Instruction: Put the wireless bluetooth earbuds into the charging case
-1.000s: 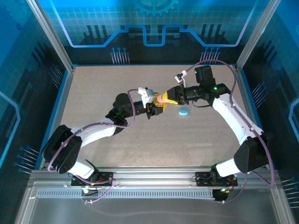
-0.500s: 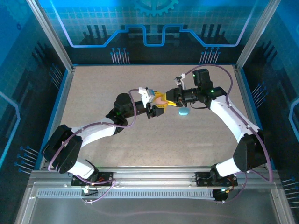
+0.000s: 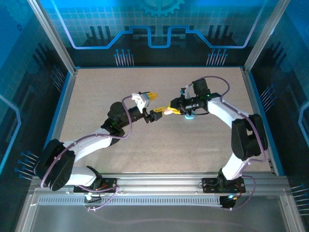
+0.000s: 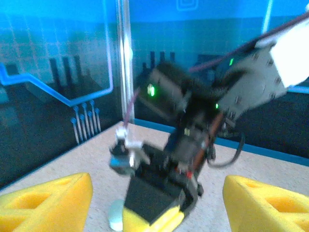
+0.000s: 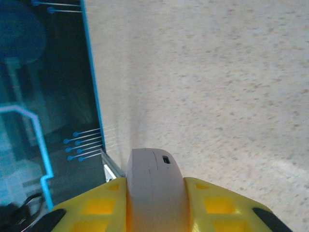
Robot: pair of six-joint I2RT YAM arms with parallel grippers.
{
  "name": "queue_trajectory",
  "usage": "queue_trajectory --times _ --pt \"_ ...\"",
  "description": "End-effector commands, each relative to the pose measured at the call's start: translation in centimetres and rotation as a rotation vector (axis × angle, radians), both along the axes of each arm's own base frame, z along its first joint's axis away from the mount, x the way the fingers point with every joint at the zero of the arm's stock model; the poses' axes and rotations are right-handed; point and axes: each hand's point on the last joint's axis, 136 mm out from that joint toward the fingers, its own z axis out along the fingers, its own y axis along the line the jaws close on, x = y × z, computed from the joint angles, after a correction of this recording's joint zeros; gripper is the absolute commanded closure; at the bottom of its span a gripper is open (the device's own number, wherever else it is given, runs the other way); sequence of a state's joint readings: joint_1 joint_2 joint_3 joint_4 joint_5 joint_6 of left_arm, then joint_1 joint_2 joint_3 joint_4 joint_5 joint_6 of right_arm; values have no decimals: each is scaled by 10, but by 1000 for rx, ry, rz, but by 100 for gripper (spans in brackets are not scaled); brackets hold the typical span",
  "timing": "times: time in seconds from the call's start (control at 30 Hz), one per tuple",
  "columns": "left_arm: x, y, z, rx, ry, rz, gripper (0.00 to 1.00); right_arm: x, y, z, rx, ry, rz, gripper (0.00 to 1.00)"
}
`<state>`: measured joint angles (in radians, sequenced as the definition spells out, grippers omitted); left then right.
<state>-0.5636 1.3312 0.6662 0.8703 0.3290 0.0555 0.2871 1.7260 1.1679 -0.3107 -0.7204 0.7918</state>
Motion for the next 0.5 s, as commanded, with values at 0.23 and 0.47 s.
queue_trajectory --times 0.23,0.47 --pt "7 17 15 -6 -60 107 26 6 14 -74 -62 93 9 79" --pt "10 16 11 10 -37 115 25 -6 12 -103 -117 152 21 74"
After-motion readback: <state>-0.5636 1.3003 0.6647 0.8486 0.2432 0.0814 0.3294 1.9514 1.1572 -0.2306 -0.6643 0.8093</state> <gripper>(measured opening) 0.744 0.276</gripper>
